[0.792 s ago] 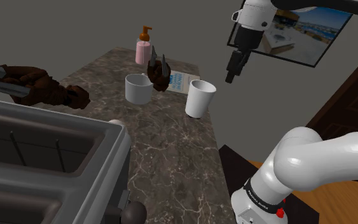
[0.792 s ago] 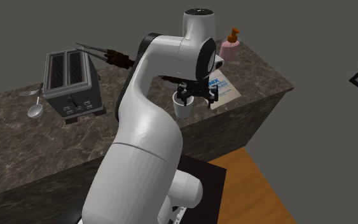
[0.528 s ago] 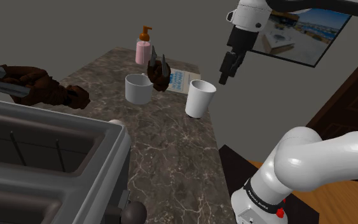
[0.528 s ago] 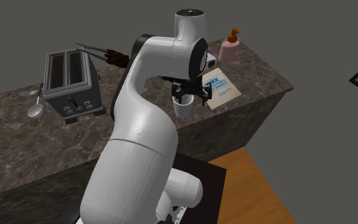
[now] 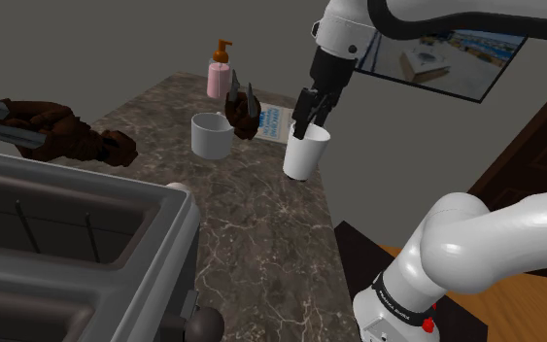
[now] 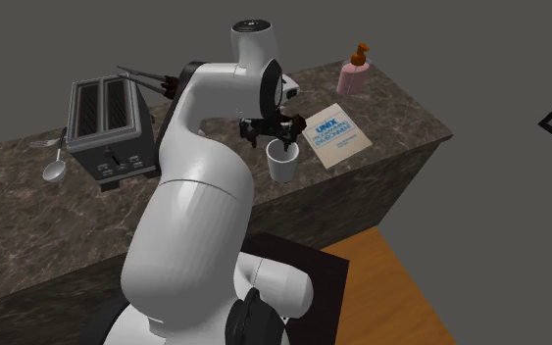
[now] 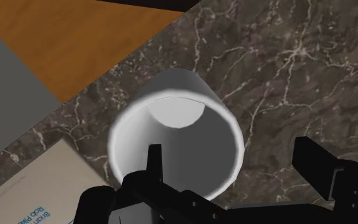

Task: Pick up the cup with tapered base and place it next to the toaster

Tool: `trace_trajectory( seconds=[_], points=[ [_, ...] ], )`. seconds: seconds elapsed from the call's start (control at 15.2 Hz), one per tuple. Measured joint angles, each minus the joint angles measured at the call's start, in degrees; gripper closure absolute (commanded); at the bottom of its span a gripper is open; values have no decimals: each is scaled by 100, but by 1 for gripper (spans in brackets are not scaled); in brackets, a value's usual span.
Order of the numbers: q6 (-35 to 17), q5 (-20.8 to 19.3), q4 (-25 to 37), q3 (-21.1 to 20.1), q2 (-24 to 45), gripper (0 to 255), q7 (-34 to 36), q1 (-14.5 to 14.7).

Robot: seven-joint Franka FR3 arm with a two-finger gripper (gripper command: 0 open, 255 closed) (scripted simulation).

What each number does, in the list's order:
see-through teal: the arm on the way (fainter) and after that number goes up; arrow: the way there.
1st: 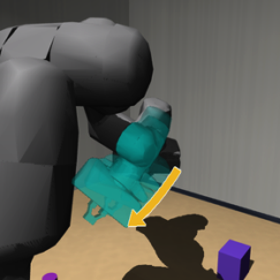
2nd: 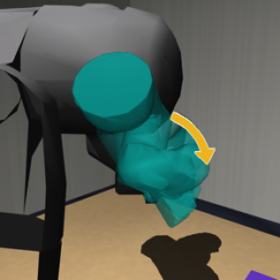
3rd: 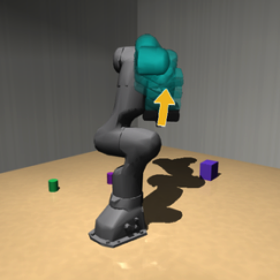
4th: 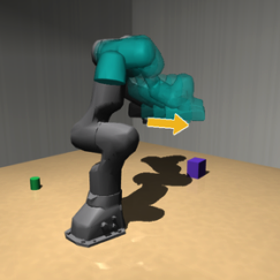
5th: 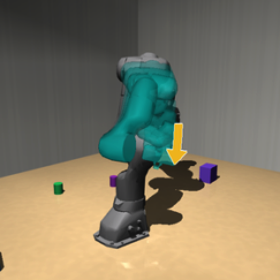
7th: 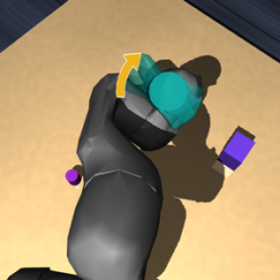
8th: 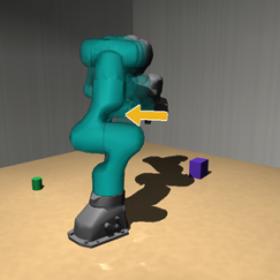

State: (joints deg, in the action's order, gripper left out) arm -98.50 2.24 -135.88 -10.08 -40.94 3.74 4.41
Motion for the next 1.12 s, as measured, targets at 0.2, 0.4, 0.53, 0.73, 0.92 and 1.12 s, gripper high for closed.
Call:
trace_trajectory(
  seconds=[0.2,0.4,0.53,0.73,0.92,1.12],
  points=[
    [-268,53,-191,-89,46,0,97,27],
    [-505,70,-433,-109,37,0,110,36],
    [-662,73,-574,-116,56,0,108,35],
    [-705,73,-618,-112,50,0,101,34],
    [-711,73,-624,-113,49,0,102,35],
    [-711,73,-624,-113,49,255,102,35]
  ],
)
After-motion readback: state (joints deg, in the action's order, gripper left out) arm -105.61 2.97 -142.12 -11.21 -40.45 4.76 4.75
